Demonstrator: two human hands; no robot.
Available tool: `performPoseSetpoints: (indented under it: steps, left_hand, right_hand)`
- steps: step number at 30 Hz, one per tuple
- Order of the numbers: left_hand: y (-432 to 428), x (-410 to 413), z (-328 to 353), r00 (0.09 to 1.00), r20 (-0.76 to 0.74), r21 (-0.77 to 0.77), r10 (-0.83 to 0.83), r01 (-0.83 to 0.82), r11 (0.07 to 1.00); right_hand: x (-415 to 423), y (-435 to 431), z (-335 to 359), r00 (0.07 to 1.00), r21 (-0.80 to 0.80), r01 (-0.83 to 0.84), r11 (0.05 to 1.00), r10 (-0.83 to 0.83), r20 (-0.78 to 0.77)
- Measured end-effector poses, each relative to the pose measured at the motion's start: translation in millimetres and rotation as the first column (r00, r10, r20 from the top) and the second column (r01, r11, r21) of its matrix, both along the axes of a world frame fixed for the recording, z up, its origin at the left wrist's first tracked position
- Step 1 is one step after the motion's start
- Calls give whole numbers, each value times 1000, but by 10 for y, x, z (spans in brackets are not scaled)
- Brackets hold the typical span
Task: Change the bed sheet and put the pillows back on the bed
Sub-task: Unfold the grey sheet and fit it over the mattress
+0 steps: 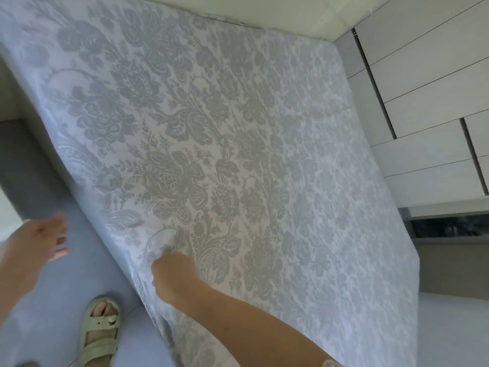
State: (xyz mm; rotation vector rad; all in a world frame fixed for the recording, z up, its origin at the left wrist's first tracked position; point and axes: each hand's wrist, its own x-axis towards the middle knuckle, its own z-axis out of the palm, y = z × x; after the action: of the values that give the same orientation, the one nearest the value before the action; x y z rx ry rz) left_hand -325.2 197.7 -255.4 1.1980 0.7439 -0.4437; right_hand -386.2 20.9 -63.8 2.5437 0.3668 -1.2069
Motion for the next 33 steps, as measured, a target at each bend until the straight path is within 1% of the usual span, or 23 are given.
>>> performPoseSetpoints:
  steps: [1, 2, 3, 4, 6, 7, 8, 10, 13, 16, 18, 19, 20, 21, 22, 23, 24, 25, 26, 29, 30, 31, 33]
  left_hand:
    - [-44, 30, 437, 999, -7, 9, -45, 45, 999]
    - [-174, 55, 854, 999, -17, 18, -41, 41, 999]
    - [-261, 95, 992, 999, 28, 55, -32, 30, 998]
    - [-308, 138, 965, 996, 72, 101, -50, 42, 994]
    - [-406, 155, 976, 993, 52, 309, -107, 86, 947]
    - [-400, 143, 987, 989, 26, 404, -147, 124, 906]
    - [-375, 127, 1025, 983, 54, 494, -173, 125, 861]
    - [-327, 76, 1036, 972, 95, 572, -216, 124, 811]
    - [-238, 52, 1035, 943, 125, 655, -308, 155, 739]
    - [-82, 35, 760, 961, 153, 617, -232, 91, 782]
    - [16, 18, 372, 973, 89, 621, -215, 114, 776]
    - [50, -8, 237, 987, 43, 593, -154, 99, 799]
    - [83, -13, -107, 993, -18, 558, -115, 106, 823]
    - [116, -22, -448, 992, -70, 535, -109, 130, 835]
    - [139, -8, -803, 984, -108, 472, -141, 176, 864]
    - [150, 39, -957, 976, -138, 441, -170, 214, 872]
    - [172, 141, -813, 966, -172, 430, -194, 251, 867]
    - [182, 240, -620, 970, -159, 412, -185, 236, 880]
    - [189, 356, -318, 968, -164, 436, -190, 244, 866]
    - [106, 676, 767, 967, -137, 467, -215, 254, 847]
    - [85, 804, 933, 971, -131, 480, -201, 240, 844]
    - [74, 899, 1134, 975, -103, 530, -198, 222, 818]
    - [46, 1101, 1385, 981, -61, 708, -184, 173, 684]
  right_hand:
    - [22, 3, -37, 999, 47, 37, 998, -36, -22]
    - [61, -3, -73, 997, 59, 67, 996, -65, -27]
    - [109, 9, -87, 993, 65, 119, 991, -117, -32]
    - [166, 34, -73, 989, 84, 143, 986, -140, -42]
    - [282, 61, -29, 982, 122, 190, 974, -189, -18]
    - [336, 66, -16, 978, 132, 197, 971, -204, 34]
    - [391, 74, -7, 974, 137, 190, 972, -204, 98]
    - [461, 115, -26, 974, 119, 113, 986, -133, 181]
    - [473, 209, -99, 991, 100, 62, 993, -73, 111]
    - [500, 252, -109, 989, 153, 93, 984, -109, 98]
    - [521, 260, -73, 991, 212, 92, 973, -110, 78]
    - [514, 258, -78, 991, 235, 98, 967, -117, 67]
    - [518, 255, -90, 990, 244, 113, 963, -131, 58]
    - [528, 246, -113, 988, 246, 134, 960, -149, 44]
    - [544, 234, -136, 987, 246, 148, 958, -158, 23]
    - [569, 219, -159, 986, 248, 165, 955, -169, -6]
    - [610, 200, -159, 981, 268, 192, 944, -189, -38]
    - [663, 177, -140, 974, 295, 225, 929, -217, -62]
    - [728, 144, -104, 967, 322, 252, 912, -244, -66]
    - [1059, 1, 90, 945, 385, 303, 872, -326, -6]
    - [1216, -54, 161, 934, 406, 322, 855, -358, 13]
    - [1379, -100, 234, 922, 424, 334, 842, -384, 37]
    - [1693, -169, 347, 895, 460, 344, 819, -434, 103]
